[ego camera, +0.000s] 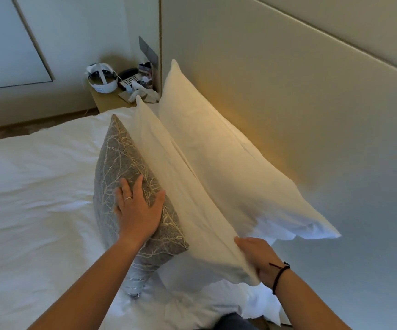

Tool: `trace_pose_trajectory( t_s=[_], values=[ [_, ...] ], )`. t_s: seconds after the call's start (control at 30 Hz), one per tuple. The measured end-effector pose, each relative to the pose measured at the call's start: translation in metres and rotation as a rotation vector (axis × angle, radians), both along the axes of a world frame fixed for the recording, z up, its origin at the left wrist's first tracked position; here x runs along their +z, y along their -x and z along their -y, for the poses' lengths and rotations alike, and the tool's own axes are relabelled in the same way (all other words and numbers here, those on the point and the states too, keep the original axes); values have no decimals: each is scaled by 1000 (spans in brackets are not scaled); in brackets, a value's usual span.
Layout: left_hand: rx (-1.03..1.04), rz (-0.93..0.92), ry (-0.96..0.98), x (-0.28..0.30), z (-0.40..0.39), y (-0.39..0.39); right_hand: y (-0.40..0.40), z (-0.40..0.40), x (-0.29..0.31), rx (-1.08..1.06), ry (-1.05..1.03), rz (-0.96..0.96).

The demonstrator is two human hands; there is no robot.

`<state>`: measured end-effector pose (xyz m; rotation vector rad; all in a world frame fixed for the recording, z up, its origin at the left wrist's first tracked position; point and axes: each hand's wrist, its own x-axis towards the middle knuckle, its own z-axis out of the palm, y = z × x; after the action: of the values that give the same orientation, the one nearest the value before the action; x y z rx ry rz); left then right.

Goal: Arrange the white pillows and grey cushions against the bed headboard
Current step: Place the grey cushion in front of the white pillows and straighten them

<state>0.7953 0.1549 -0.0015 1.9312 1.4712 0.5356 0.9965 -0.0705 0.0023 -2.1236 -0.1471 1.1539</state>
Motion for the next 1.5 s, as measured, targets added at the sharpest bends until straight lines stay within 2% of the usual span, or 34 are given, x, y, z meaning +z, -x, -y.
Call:
trace_pose_trajectory(
  t_s=[0.07,0.17,0.23,0.33,0.4,0.53,0.73,0.9,1.03,1.2,1.4,1.5],
  values=[
    [-16,-28,-8,4,1,-1,-6,4,5,-94,-59,-68],
    [-55,-55,-13,9,2,-4,-15,11,9,-38,-139,12],
    [-66,-79,-10,12,5,-6,-23,16,11,61,-141,194],
    [-68,-116,-17,17,10,-10,-32,24,6,200,-37,548],
    [-67,-130,-13,19,13,-13,-32,26,-5,224,19,605],
    [-73,-169,0,18,14,-16,-25,23,-31,333,145,531],
    [-80,-245,-18,21,6,-12,-34,26,-36,345,24,430],
    [-187,-362,-156,45,-23,-34,-34,36,-27,297,-141,390],
    [-397,-536,-266,63,-54,-73,-25,33,-16,321,-170,325],
    [-710,-836,-206,61,-85,-122,-8,20,-15,398,-141,355],
    [-988,-1119,-246,30,-112,-159,4,5,-21,289,-156,275],
    [-1076,-1171,-280,14,-121,-168,9,0,-23,248,-164,254]
  ],
)
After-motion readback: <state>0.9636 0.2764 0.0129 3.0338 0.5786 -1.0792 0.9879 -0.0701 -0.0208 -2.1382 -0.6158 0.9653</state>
